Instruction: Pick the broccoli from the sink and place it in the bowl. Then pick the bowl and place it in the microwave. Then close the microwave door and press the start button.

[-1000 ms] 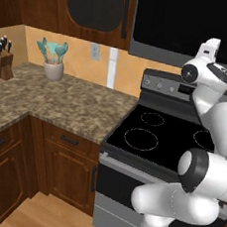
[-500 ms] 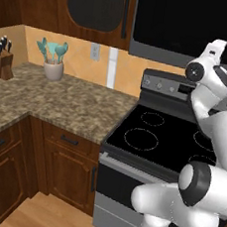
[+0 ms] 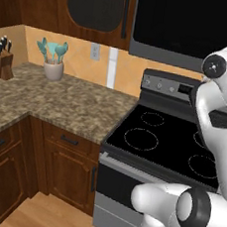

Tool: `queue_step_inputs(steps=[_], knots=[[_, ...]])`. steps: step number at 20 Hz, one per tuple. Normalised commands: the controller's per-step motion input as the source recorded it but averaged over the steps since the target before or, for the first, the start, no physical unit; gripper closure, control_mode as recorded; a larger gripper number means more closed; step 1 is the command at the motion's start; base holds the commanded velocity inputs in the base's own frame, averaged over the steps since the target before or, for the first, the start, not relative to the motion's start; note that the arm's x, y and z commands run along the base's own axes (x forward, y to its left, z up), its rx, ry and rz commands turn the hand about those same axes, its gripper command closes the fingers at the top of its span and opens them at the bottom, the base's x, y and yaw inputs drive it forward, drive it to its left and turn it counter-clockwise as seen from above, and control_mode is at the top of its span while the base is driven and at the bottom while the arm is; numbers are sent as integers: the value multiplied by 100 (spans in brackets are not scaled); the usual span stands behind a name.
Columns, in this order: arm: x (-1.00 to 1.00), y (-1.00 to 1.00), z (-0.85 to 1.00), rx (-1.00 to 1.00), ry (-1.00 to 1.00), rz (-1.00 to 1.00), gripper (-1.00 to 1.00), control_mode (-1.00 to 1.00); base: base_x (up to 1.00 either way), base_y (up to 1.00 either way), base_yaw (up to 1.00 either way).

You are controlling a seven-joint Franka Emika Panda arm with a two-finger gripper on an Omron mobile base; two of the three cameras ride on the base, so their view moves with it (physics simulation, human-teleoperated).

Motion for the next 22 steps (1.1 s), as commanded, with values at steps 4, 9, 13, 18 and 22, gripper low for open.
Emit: queue_step_inputs(steps=[4,9,13,18,22], knots=[[-59,0,7,52,-27,-7,100,-100,0,0,0],[-67,0,9,26,-17,2,100,-100,0,0,0],[-49,0,2,5,-12,0,100,-100,0,0,0],[-34,-3,0,2,-5,0,100,-100,0,0,0],[-14,-10,0,14,-13,0,100,-100,0,0,0]])
